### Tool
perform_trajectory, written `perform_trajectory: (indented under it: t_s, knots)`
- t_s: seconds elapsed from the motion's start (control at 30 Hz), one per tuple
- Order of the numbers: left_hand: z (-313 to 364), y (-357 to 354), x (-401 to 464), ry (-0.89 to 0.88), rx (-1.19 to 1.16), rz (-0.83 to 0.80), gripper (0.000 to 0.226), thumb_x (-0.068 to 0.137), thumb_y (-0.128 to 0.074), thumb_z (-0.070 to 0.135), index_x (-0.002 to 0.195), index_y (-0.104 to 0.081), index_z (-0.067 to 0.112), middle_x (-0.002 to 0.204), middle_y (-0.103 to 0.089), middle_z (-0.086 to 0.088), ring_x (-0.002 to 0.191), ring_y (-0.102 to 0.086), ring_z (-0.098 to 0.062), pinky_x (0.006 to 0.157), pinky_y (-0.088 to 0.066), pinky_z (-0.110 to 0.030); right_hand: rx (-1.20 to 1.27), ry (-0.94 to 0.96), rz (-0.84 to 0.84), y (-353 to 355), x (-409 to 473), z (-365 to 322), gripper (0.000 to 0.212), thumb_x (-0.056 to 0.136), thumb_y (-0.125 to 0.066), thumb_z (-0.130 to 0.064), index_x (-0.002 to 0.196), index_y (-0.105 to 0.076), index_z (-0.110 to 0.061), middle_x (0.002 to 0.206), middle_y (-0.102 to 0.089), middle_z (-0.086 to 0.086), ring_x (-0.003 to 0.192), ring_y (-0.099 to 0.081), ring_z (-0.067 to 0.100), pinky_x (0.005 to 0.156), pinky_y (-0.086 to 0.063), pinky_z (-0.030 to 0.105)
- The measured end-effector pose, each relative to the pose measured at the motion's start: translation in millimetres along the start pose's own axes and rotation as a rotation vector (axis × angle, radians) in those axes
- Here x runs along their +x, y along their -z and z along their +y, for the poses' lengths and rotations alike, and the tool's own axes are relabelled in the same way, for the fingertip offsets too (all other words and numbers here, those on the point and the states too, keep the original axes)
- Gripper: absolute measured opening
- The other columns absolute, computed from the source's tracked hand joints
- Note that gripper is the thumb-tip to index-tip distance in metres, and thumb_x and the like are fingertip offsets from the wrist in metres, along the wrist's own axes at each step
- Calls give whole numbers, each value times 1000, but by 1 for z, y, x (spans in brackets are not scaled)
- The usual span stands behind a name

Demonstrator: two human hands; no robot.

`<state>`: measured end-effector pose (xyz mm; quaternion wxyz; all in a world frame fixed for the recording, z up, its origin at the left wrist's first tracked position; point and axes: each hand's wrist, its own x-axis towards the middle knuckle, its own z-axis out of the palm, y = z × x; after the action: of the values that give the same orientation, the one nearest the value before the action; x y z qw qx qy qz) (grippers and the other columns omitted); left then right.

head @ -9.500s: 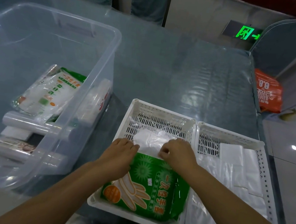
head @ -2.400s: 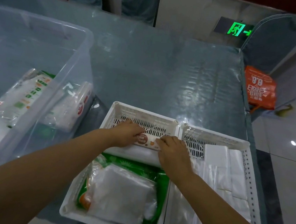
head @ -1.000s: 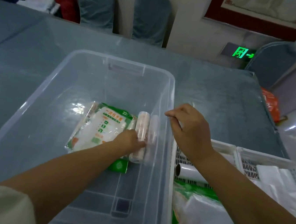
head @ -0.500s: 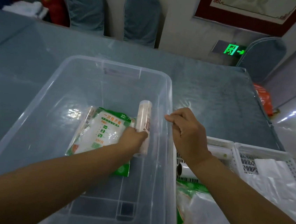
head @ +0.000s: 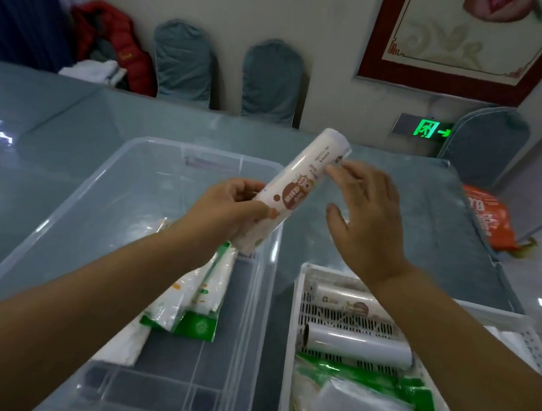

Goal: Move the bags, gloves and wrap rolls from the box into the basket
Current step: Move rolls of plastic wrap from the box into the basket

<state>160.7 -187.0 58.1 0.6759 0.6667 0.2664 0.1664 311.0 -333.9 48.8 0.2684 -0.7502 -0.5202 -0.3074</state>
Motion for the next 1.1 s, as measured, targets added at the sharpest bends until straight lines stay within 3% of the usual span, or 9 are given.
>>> perform_trajectory:
  t_s: [0.2, 0.33, 0.4, 0.47, 0.67, 0.77, 0.87, 0.97, 1.1]
  knots:
    - [15, -75, 6, -34, 216, -137, 17, 77, -66, 17, 89, -69, 29, 71, -72, 14, 62, -66, -1, 49, -47, -11, -140, 242, -71, 31, -33, 56, 43, 81, -65, -24, 122, -57, -10, 121, -61, 13, 117, -46, 26, 104, -28, 39]
    - [7, -126, 26, 52, 424, -220, 11, 78, -65, 25, 83, -70, 34, 82, -71, 8, 71, -66, -9, 59, -51, -18, -89, 202, -200, 43, -65, 105, 48, 73, -72, -29, 115, -59, -9, 109, -65, 10, 102, -58, 27, 97, -33, 36]
    - [0, -146, 39, 57, 545, -206, 20, 81, -62, 20, 99, -68, 27, 99, -69, 2, 82, -64, -13, 72, -50, -23, -43, 120, -327, 40, -86, 122, 50, 67, -76, -29, 111, -61, -10, 104, -65, 9, 94, -58, 27, 90, -37, 36]
    - [-9, -160, 50, 49, 647, -184, 32, 83, -61, 17, 115, -62, 18, 112, -64, -3, 91, -59, -15, 78, -45, -25, 15, 22, -468, 32, -112, 134, 52, 64, -79, -27, 110, -61, -10, 102, -65, 9, 93, -57, 29, 85, -41, 38]
    - [-49, -177, 66, 125, 805, -120, 35, 86, -57, 18, 121, -57, 11, 123, -60, -7, 105, -56, -21, 81, -37, -21, 71, -96, -815, -6, -181, 148, 50, 71, -74, -34, 113, -57, -13, 108, -64, 9, 99, -53, 30, 87, -38, 39]
    - [-72, -179, 71, 170, 866, -33, 33, 87, -54, 16, 118, -58, 7, 124, -58, -11, 113, -52, -26, 89, -38, -25, 93, -121, -853, -20, -194, 146, 43, 73, -70, -34, 109, -55, -17, 111, -61, 6, 101, -51, 26, 88, -35, 38]
    - [-97, -180, 68, 228, 941, 41, 25, 87, -49, 16, 110, -58, 16, 112, -56, -8, 102, -52, -26, 74, -37, -25, 86, -104, -825, -30, -199, 146, 43, 75, -68, -35, 111, -54, -17, 113, -56, 5, 101, -47, 23, 87, -36, 36]
    - [-127, -187, 54, 249, 1015, 55, 32, 87, -49, 20, 118, -55, 17, 117, -61, -7, 99, -57, -26, 74, -40, -27, 121, -89, -816, -35, -204, 145, 43, 77, -68, -31, 115, -53, -16, 114, -53, 5, 100, -43, 21, 85, -36, 33]
    - [-154, -195, 40, 181, 1230, 29, 27, 88, -50, 27, 111, -59, 18, 107, -64, -9, 94, -58, -27, 76, -47, -32, 167, -134, -804, -34, -208, 152, 32, 80, -64, -27, 109, -57, -15, 107, -55, 4, 97, -43, 20, 83, -34, 32]
